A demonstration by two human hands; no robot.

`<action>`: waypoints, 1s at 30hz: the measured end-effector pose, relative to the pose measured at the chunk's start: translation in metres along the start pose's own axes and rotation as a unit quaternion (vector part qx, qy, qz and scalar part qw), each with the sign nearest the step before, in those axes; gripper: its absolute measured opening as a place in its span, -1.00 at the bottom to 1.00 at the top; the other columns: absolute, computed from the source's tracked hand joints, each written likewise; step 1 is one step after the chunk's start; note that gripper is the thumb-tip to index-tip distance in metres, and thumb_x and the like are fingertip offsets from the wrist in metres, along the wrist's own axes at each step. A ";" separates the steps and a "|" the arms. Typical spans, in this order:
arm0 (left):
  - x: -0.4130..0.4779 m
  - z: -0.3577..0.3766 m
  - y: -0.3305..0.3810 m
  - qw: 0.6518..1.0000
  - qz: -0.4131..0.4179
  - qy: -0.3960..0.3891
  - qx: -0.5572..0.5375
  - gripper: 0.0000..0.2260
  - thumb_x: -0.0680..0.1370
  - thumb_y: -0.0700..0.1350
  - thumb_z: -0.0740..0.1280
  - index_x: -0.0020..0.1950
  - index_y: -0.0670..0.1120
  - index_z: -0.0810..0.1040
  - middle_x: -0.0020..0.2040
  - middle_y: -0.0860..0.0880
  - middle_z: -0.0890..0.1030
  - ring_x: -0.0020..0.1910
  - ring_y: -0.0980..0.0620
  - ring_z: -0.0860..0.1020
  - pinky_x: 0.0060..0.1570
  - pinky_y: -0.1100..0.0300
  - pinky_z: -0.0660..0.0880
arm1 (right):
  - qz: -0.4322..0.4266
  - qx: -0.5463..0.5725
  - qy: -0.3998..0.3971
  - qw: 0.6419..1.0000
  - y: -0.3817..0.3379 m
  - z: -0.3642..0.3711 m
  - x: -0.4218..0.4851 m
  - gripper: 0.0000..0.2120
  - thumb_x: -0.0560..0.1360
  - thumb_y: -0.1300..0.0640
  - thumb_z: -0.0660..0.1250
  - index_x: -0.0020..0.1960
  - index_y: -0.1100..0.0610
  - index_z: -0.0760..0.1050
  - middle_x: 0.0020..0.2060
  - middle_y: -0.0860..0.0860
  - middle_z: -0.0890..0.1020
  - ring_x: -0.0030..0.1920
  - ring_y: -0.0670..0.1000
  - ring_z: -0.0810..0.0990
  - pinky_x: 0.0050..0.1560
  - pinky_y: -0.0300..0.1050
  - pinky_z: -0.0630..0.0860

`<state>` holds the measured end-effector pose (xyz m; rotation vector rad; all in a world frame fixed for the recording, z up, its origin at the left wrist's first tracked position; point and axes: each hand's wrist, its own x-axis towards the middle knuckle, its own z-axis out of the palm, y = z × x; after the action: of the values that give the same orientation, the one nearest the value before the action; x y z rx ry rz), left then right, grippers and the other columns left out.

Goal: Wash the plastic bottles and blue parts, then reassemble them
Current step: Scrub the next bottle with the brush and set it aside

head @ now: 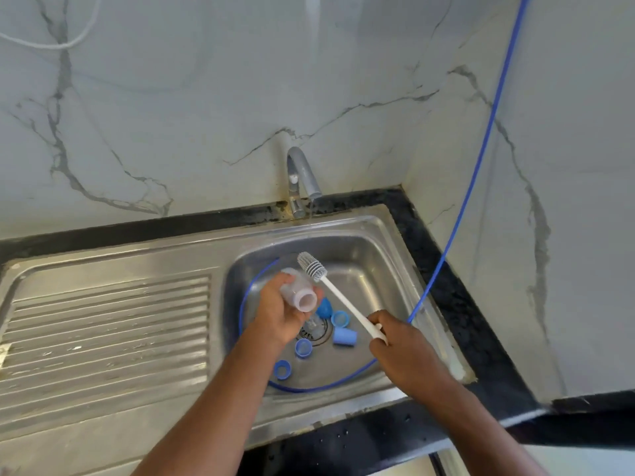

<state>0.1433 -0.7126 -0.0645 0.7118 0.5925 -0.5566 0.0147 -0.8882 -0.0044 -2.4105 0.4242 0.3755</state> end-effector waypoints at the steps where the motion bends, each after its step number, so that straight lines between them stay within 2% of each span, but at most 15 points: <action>1: 0.000 0.001 -0.012 1.000 -0.019 0.000 0.009 -0.85 0.57 -0.13 0.31 0.06 -0.20 0.49 -0.16 -0.21 0.57 -0.29 -0.14 0.60 -0.22 0.04 0.62 | 0.005 0.001 0.005 1.000 0.005 -0.001 -0.002 -0.74 0.54 0.21 0.21 0.16 -0.04 0.48 -0.18 -0.05 0.56 -0.16 0.04 0.56 -0.18 -0.11 0.42; 3: 0.003 0.009 -0.039 0.997 -0.061 -0.001 0.036 -0.74 0.56 -0.08 0.37 0.18 -0.19 0.50 -0.11 -0.21 0.58 -0.25 -0.15 0.61 -0.31 0.09 0.65 | 0.032 -0.009 0.049 0.998 0.024 -0.008 -0.012 -0.71 0.54 0.19 0.25 0.19 -0.08 0.52 -0.06 -0.03 0.62 -0.07 0.05 0.61 -0.12 -0.10 0.47; 5: 0.004 0.016 -0.061 0.995 -0.090 -0.003 0.048 -0.65 0.53 -0.08 0.43 0.25 -0.19 0.50 -0.02 -0.21 0.56 -0.15 -0.16 0.59 -0.33 0.09 0.65 | 0.067 -0.042 0.113 0.990 0.044 -0.018 -0.022 -0.76 0.52 0.15 0.30 0.15 -0.07 0.56 -0.03 -0.04 0.65 0.01 0.09 0.63 -0.05 -0.05 0.53; 8: 0.005 0.028 -0.083 0.993 -0.110 0.002 0.052 -0.58 0.51 -0.08 0.47 0.30 -0.20 0.50 0.09 -0.24 0.55 0.01 -0.20 0.56 -0.33 0.09 0.65 | 0.133 -0.061 0.172 0.974 0.070 -0.039 -0.042 -0.77 0.48 0.14 0.30 0.10 -0.08 0.56 -0.04 -0.03 0.67 0.01 0.13 0.64 -0.06 -0.02 0.56; 10: 0.003 0.036 -0.092 0.992 -0.117 0.002 0.057 -0.59 0.52 -0.07 0.47 0.29 -0.20 0.49 0.12 -0.26 0.54 0.07 -0.19 0.55 -0.35 0.12 0.65 | 0.180 -0.073 0.184 0.963 0.085 -0.054 -0.057 -0.78 0.46 0.12 0.27 0.05 -0.10 0.54 -0.08 -0.03 0.67 -0.07 0.13 0.63 -0.11 -0.01 0.57; 12: 0.001 0.044 -0.099 0.991 -0.121 -0.001 0.061 -0.60 0.52 -0.05 0.47 0.27 -0.21 0.49 0.14 -0.26 0.54 0.04 -0.17 0.57 -0.36 0.15 0.64 | 0.227 -0.068 0.188 0.953 0.096 -0.065 -0.068 -0.80 0.45 0.13 0.26 0.00 -0.11 0.52 -0.16 -0.04 0.63 -0.19 0.09 0.58 -0.22 -0.03 0.53; 15: -0.003 0.054 -0.113 0.988 -0.134 -0.010 0.082 -0.60 0.52 -0.03 0.47 0.23 -0.23 0.49 0.11 -0.27 0.54 -0.20 -0.12 0.59 -0.38 0.17 0.64 | 0.258 -0.056 0.201 0.943 0.104 -0.072 -0.076 -0.80 0.45 0.18 0.25 -0.01 -0.07 0.52 -0.22 -0.06 0.58 -0.24 0.04 0.56 -0.29 -0.07 0.49; 18: -0.007 0.061 -0.130 0.982 -0.153 -0.021 0.111 -0.55 0.54 -0.02 0.45 0.30 -0.25 0.48 0.05 -0.27 0.54 -0.35 -0.09 0.59 -0.37 0.16 0.64 | 0.267 -0.057 0.213 0.938 0.113 -0.072 -0.068 -0.79 0.45 0.22 0.25 0.02 -0.02 0.52 -0.16 0.00 0.61 -0.18 0.11 0.58 -0.24 -0.06 0.50; 21: -0.013 0.067 -0.141 0.979 -0.168 -0.032 0.111 -0.58 0.56 -0.04 0.43 0.30 -0.25 0.48 0.07 -0.27 0.53 -0.26 -0.10 0.58 -0.38 0.17 0.64 | 0.242 -0.059 0.219 0.944 0.131 -0.069 -0.042 -0.76 0.44 0.24 0.27 0.08 0.08 0.56 -0.06 0.07 0.63 -0.13 0.14 0.56 -0.16 -0.05 0.49; 24: -0.018 0.066 -0.144 0.979 -0.172 -0.028 0.107 -0.62 0.56 -0.05 0.43 0.26 -0.25 0.48 0.08 -0.26 0.51 -0.21 -0.11 0.56 -0.39 0.17 0.63 | 0.220 -0.067 0.212 0.950 0.145 -0.064 -0.008 -0.69 0.48 0.25 0.27 0.22 0.12 0.54 0.10 0.13 0.60 0.02 0.19 0.58 -0.07 -0.07 0.48; 27: -0.020 0.060 -0.141 0.980 -0.164 -0.006 0.111 -0.60 0.54 -0.05 0.47 0.26 -0.23 0.48 0.10 -0.27 0.52 -0.11 -0.15 0.57 -0.38 0.14 0.64 | 0.190 -0.057 0.203 0.959 0.153 -0.056 0.025 -0.58 0.48 0.32 0.28 0.33 0.18 0.50 0.18 0.18 0.56 0.13 0.23 0.57 0.12 0.01 0.53; 30: -0.018 0.055 -0.131 0.983 -0.145 0.018 0.109 -0.63 0.54 -0.03 0.47 0.21 -0.21 0.49 0.05 -0.25 0.54 -0.19 -0.12 0.59 -0.39 0.14 0.63 | 0.157 -0.057 0.217 0.962 0.159 -0.048 0.053 -0.55 0.45 0.33 0.34 0.33 0.20 0.50 0.16 0.22 0.56 0.14 0.29 0.56 0.21 0.10 0.50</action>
<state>0.0623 -0.8304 -0.0756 0.8490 0.6799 -0.8909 0.0079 -1.0466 -0.0763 -2.5354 1.0136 -0.0046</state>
